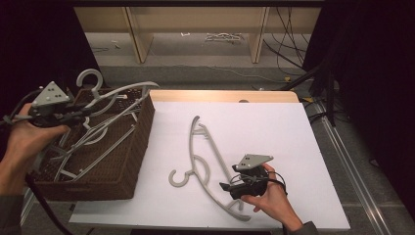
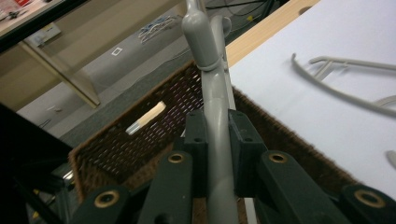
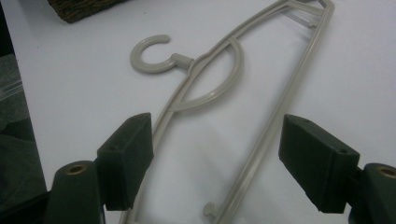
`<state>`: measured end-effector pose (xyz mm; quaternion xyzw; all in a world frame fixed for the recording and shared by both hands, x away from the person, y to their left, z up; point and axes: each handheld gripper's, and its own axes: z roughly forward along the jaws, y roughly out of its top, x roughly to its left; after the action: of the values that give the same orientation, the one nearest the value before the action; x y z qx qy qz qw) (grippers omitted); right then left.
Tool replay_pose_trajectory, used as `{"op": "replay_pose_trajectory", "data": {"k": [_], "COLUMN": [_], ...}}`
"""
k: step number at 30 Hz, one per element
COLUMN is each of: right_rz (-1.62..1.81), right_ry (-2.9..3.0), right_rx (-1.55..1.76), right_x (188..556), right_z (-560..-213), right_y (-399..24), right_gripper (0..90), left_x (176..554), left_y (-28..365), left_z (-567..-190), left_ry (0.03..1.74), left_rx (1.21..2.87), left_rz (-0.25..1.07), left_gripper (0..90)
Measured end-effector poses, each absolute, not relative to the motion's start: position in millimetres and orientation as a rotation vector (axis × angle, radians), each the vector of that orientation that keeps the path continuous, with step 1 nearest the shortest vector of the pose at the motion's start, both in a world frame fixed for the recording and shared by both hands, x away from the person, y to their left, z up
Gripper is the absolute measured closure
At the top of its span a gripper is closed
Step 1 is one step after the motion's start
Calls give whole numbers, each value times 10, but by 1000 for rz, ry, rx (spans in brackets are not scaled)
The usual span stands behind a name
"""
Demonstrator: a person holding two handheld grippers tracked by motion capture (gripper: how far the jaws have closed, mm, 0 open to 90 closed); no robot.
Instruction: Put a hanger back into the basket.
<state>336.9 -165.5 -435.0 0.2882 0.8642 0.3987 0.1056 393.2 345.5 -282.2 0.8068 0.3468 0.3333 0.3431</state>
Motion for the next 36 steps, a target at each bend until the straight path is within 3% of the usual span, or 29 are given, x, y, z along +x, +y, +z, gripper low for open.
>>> {"op": "replay_pose_trajectory", "data": {"k": [7,15,28,36], "right_rz": [1168,1168,1164,1158], "right_ry": [2552,2553,2553,2558], "right_rx": [861,859,853,850], "right_x": [3367,3364,3370,3371], "right_z": [-4357,-4362,-4374,-4381], "right_y": [-1660,-1651,-1648,-1653], "right_gripper": [273,271,271,269], "left_x": [3882,3931,4170,4362], "left_y": [3725,3897,3783,3697], "left_z": [-2878,-2996,-3296,-3688], "left_ry": [973,1009,1010,1055], "left_rx": [2065,2145,2226,2263], "left_rz": [887,882,820,714], "left_gripper": [796,797,797,792]}}
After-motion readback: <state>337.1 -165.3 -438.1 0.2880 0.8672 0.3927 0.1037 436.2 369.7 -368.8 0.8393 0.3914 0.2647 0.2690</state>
